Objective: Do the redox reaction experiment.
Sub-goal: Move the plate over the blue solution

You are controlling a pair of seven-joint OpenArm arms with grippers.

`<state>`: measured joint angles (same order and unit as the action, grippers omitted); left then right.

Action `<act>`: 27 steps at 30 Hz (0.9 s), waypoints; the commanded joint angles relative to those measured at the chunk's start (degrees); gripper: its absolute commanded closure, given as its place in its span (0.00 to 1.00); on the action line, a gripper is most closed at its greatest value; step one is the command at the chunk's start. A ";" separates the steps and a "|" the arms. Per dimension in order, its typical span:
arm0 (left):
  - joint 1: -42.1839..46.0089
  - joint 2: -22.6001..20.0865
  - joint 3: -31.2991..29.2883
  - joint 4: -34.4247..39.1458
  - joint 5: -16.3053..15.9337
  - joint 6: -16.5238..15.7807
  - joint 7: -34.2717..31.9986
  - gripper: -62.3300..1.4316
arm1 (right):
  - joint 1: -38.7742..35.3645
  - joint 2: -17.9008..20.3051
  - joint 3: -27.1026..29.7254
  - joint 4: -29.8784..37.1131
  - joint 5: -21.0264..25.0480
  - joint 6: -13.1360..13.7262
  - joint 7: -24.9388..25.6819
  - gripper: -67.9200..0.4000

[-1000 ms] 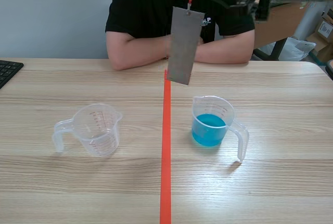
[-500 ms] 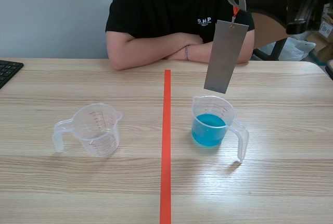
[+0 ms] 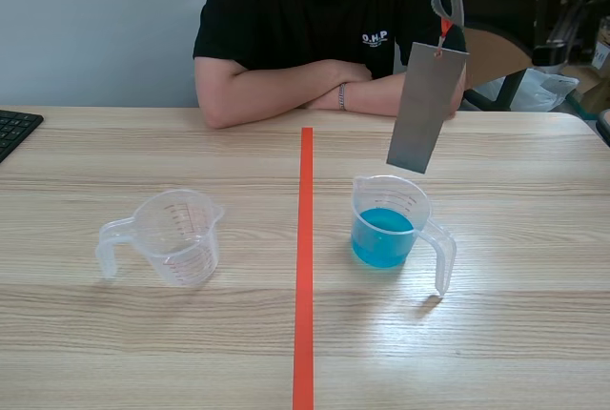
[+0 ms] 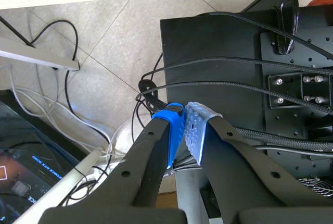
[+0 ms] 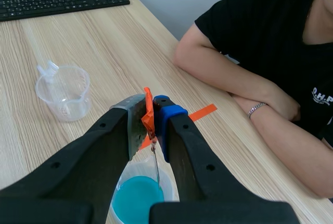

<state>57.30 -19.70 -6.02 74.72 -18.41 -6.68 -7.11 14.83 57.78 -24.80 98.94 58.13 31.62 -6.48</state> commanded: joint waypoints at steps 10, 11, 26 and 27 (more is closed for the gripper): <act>4.11 -7.56 -0.33 2.45 -0.26 -0.55 -4.11 0.90 | 0.68 0.44 0.85 0.46 0.66 1.07 1.05 0.97; 5.05 -9.03 -0.37 3.26 -0.44 -0.55 -4.76 0.90 | 0.68 0.44 0.85 0.46 0.66 1.07 1.05 0.97; 9.35 -34.73 -0.46 11.87 -0.83 -0.72 -13.66 0.90 | 0.70 0.44 0.83 0.48 0.66 1.49 1.05 0.97; 9.33 -36.50 -0.55 12.57 -0.83 -0.72 -14.49 0.90 | 0.70 0.44 0.83 0.48 0.66 1.49 1.07 0.97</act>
<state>66.96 -56.03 -6.09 85.95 -19.09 -7.31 -20.53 14.83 57.78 -24.80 98.94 58.13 33.32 -6.48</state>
